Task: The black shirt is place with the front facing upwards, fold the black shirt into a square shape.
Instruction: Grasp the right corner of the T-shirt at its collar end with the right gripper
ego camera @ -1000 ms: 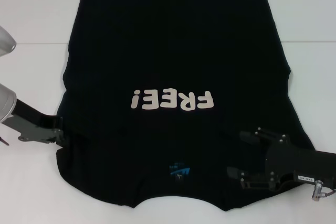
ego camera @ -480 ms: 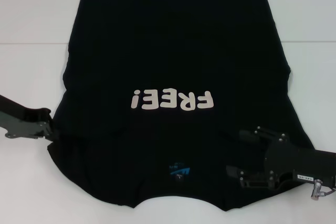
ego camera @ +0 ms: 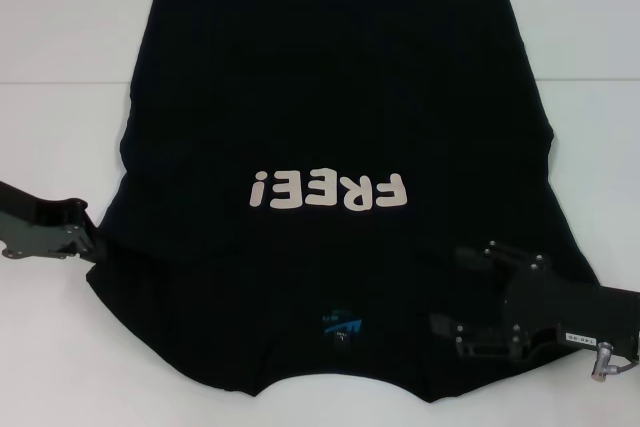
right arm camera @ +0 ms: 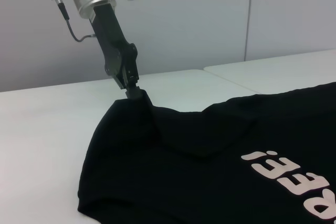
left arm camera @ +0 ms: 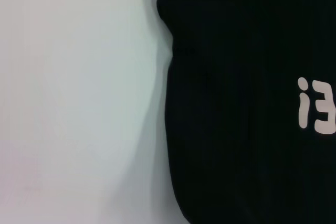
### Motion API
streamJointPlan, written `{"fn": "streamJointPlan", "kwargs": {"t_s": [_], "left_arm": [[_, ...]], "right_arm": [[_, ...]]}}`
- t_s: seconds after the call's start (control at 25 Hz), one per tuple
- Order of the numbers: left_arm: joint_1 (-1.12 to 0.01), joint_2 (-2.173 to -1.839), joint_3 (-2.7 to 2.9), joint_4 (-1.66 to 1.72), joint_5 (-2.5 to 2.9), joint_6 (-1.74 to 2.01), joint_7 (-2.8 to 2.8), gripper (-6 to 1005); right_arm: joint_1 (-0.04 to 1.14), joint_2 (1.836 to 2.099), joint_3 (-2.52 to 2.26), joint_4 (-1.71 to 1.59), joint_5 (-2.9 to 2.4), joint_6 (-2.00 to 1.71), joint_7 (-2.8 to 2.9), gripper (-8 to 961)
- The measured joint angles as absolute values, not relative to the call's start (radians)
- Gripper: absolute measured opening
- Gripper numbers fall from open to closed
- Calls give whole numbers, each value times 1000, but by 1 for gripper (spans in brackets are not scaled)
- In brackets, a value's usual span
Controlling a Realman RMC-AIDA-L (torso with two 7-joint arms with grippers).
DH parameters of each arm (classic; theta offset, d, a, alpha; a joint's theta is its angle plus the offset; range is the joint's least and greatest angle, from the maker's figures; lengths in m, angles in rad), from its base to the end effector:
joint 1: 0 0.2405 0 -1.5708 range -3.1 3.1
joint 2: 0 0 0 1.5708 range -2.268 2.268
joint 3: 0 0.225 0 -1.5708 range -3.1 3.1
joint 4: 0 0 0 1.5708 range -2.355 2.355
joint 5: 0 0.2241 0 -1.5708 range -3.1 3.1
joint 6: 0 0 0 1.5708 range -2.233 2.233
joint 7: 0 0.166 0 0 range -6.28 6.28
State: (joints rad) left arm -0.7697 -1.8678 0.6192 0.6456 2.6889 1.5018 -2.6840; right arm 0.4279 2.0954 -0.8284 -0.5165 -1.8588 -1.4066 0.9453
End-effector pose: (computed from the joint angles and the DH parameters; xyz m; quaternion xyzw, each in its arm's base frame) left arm -0.2900 0.3816 0.0709 -0.7005 -0.6930 0.0221 0.1689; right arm 0.2707 0.3079 -0.0443 -0.9524 0.1117 0.2123 0.1880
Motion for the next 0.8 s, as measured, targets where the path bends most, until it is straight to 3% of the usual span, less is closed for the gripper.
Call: {"fn": "streamJointPlan", "kwargs": {"t_s": [0.2, 0.4, 0.6, 0.64, 0.72, 0.8], "left_arm": [[-765, -1872, 625, 644, 2692, 1495, -2682, 3], [-763, -1875, 628, 645, 2691, 1493, -2663, 3], [-762, -1876, 628, 646, 2690, 1495, -2645, 3], [-762, -1877, 628, 646, 2692, 1495, -2642, 3], [-764, -1878, 629, 645, 2694, 1496, -2638, 3], [-766, -1878, 629, 644, 2696, 1496, -2634, 3]], "right_arm": [[430, 2090, -778, -538, -1859, -1433, 1098, 947], [425, 2060, -747, -692, -1869, -1512, 1513, 946], [451, 1988, -741, -898, -2031, -1585, 2027, 947], [482, 1959, -731, -949, -2134, -1631, 2202, 946], [499, 1944, -727, -964, -2185, -1656, 2274, 943], [541, 1905, -720, -981, -2272, -1713, 2411, 941]]}}
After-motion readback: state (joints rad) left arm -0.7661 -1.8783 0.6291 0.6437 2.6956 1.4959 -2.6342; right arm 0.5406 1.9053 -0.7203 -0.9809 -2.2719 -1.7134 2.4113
